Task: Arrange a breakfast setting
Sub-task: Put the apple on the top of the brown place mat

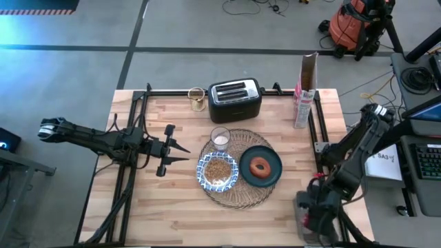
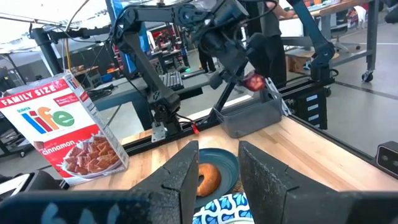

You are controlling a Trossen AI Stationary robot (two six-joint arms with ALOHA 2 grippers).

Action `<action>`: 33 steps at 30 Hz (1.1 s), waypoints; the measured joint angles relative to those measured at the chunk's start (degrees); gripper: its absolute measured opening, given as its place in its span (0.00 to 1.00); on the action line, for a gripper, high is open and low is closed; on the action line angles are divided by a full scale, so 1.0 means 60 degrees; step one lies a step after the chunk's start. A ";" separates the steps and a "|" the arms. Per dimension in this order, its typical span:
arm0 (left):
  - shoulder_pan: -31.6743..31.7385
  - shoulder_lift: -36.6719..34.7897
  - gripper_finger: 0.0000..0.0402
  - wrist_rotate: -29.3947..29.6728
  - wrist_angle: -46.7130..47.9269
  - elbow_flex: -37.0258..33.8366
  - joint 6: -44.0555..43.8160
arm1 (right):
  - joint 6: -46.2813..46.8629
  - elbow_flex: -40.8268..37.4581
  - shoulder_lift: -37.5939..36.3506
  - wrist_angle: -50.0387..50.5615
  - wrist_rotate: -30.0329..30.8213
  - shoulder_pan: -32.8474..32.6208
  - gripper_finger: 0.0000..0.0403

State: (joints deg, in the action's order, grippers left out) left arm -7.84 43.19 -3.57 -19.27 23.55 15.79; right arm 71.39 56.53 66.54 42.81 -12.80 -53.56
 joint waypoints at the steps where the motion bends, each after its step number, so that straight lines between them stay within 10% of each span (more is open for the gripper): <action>1: -0.0002 0.0001 0.24 0.0000 -0.0001 0.0000 0.0000 | -0.0052 0.0000 -0.0076 -0.0015 0.0485 0.0086 0.50; 9: 0.0000 0.0001 0.24 -0.0004 0.0000 0.0000 0.0000 | -0.2316 0.0011 -0.0266 -0.0030 0.4512 0.1129 0.50; 16: 0.0000 -0.0002 0.24 -0.0004 0.0000 0.0000 0.0000 | -0.3648 0.0015 -0.0121 -0.0033 0.6083 0.2371 0.50; 33: -0.0003 -0.0001 0.24 -0.0007 0.0005 0.0000 -0.0007 | -0.0547 0.0015 0.0072 -0.1215 1.0158 0.4948 0.50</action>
State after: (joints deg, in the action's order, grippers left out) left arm -7.85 43.18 -3.62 -19.24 23.55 15.75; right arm 68.11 56.62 66.97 35.52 48.15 -23.88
